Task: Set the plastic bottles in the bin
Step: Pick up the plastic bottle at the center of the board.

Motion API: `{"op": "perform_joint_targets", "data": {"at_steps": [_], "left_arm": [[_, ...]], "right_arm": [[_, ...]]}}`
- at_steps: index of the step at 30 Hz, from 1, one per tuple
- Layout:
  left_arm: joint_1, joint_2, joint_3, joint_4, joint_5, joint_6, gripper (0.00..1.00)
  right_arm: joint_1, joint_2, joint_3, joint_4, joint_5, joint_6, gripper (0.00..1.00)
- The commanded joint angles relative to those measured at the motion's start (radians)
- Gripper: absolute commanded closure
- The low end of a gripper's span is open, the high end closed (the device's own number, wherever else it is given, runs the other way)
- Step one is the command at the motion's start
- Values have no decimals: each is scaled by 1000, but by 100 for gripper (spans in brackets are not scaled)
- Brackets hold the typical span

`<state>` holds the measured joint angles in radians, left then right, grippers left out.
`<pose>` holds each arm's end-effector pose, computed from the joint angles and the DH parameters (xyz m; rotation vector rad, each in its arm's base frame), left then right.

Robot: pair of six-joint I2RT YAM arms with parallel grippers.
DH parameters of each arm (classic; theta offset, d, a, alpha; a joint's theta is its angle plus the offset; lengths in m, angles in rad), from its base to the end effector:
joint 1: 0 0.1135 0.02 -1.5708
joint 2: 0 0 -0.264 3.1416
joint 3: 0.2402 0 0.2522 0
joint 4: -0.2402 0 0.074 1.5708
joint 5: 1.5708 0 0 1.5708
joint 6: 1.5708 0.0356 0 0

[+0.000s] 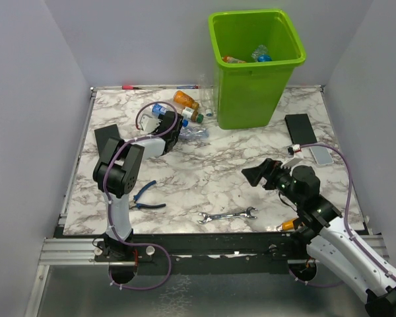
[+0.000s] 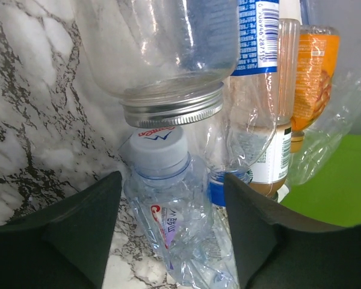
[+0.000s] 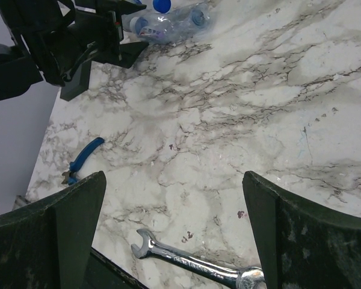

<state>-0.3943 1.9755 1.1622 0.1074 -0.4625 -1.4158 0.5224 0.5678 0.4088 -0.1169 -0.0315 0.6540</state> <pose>0.3906 -0.1453 0.1507 -1.2955 1.8184 -0.4830 0.1331 0.0779 0.2461 0.1041 1.9305 0.8365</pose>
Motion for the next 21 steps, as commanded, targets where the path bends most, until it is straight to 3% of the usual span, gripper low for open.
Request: {"op": "perform_joint_targets", "data": {"at_steps": [1,8,14,21], "left_arm": [[-3,27,-15,-24,-20,-22,37],[-3,-1,-66,19,-3,1,69],[-4,-122,-165,64,60,30,81],[-3,-458,-342,97,183,231,90]], "right_arm": [[-3,-20,38,-48,47,-26,0],[-3,-15,45,-51,51,-24,0],[-1,-21,68,-76,48,-23,1],[-3,-17,129,-105,-1,-70,0]]}}
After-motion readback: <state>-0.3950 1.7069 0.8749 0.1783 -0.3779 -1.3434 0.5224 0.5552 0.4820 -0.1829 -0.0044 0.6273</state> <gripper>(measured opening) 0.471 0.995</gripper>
